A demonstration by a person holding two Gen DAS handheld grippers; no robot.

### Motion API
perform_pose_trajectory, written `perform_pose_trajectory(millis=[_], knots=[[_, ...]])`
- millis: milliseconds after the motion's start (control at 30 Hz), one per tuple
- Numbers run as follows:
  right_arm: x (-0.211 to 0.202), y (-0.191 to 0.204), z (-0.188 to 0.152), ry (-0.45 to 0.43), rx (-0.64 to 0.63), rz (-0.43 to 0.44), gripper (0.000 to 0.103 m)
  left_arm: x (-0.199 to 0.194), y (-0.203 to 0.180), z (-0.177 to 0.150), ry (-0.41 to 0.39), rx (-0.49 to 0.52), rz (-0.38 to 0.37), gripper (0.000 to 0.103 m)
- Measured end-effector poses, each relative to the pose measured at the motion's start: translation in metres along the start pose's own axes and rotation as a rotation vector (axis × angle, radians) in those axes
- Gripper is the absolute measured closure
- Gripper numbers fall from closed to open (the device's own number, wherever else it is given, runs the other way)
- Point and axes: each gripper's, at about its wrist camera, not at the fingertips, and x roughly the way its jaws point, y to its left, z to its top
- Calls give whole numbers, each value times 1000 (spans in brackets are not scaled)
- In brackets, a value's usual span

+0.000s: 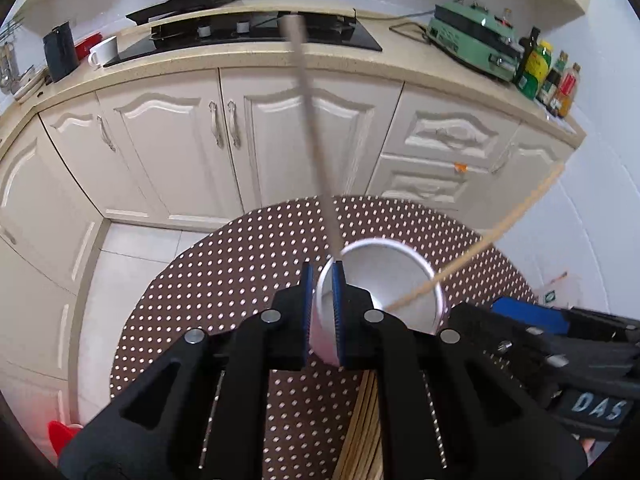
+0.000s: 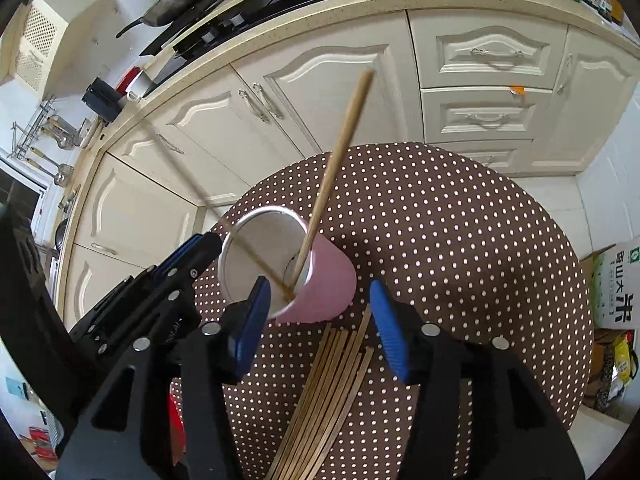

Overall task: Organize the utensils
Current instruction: 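Open both grippers to release the sticks inside the cup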

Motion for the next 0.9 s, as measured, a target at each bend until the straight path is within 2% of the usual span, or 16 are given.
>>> perform_pose_trajectory(millis=[67, 167, 200, 233, 300, 400, 467, 600, 900], knots=[[-5, -2, -4, -9, 12, 1, 49, -2, 1, -3, 12, 9, 7, 90], [-12, -4, -8, -20, 26, -5, 48, -8, 1, -7, 26, 3, -2, 70], [-15, -5, -10, -24, 35, -7, 46, -12, 2, -9, 19, -1, -10, 53], [-18, -6, -11, -25, 38, -8, 45, -21, 2, -11, -16, -4, -18, 50], [-25, -7, -16, -34, 39, -16, 42, -32, 1, -12, -55, 4, -9, 48], [-34, -7, -22, -49, 52, -25, 37, -45, -1, -13, -64, 23, -14, 47], [-40, -7, -29, -46, 58, -22, 36, -55, -2, -14, -73, 27, -29, 46], [-50, -4, -42, -48, 77, -19, 32, -72, -4, -18, -103, 43, -33, 40], [-74, 3, -66, -78, 103, -32, 21, -93, 1, -41, -87, 31, -66, 37]])
